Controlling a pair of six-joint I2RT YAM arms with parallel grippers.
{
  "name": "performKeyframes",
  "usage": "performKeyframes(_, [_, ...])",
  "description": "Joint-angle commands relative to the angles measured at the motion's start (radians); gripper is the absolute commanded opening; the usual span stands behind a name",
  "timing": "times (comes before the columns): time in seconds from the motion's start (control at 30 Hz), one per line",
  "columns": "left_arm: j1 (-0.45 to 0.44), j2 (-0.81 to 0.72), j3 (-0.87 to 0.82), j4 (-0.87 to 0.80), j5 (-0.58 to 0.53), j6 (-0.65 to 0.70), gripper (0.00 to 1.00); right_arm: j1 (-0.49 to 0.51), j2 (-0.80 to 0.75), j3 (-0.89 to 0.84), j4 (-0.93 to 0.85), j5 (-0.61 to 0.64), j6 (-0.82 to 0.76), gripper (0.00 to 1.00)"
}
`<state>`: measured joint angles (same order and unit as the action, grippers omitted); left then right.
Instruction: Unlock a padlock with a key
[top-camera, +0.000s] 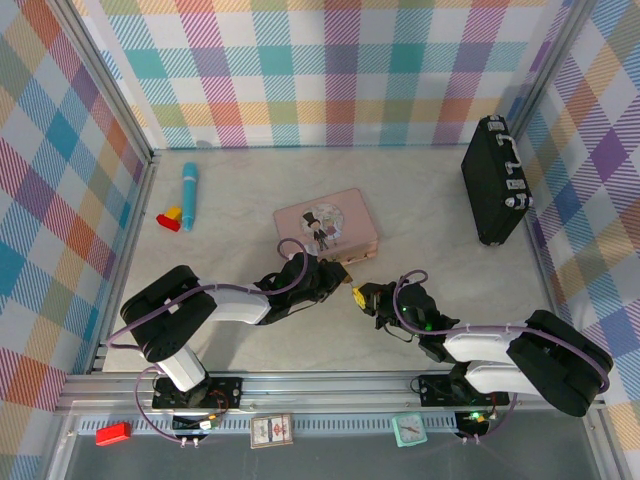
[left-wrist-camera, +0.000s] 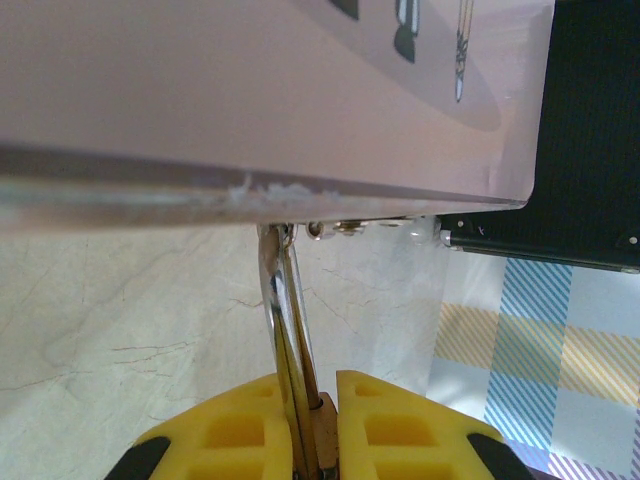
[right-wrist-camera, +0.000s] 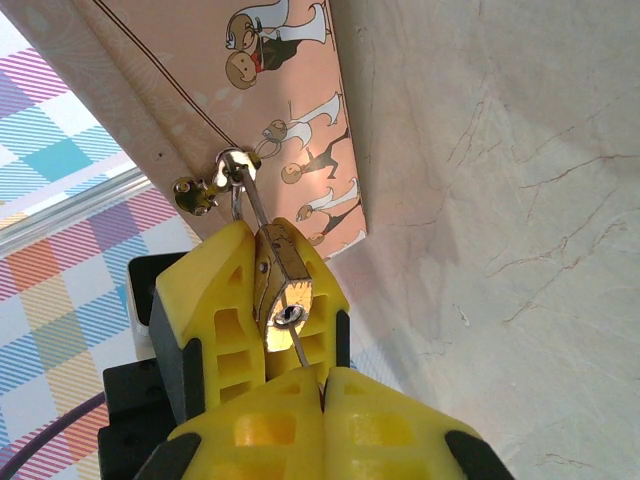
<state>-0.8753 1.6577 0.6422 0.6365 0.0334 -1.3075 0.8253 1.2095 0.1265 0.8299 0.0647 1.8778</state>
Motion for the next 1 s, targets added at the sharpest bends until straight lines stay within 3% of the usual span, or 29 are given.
performKeyframes(0.0, [-0.010,-0.030,-0.006,0.136,-0.016,-0.085,0.00,0.006,0.011,0.025,0.035,0.016,0.003,0.00])
performKeyframes(0.97, [-0.063,-0.008,-0.029,0.229,-0.052,-0.098,0.00,0.004,0.009,0.030,0.044,0.012,0.004,0.00])
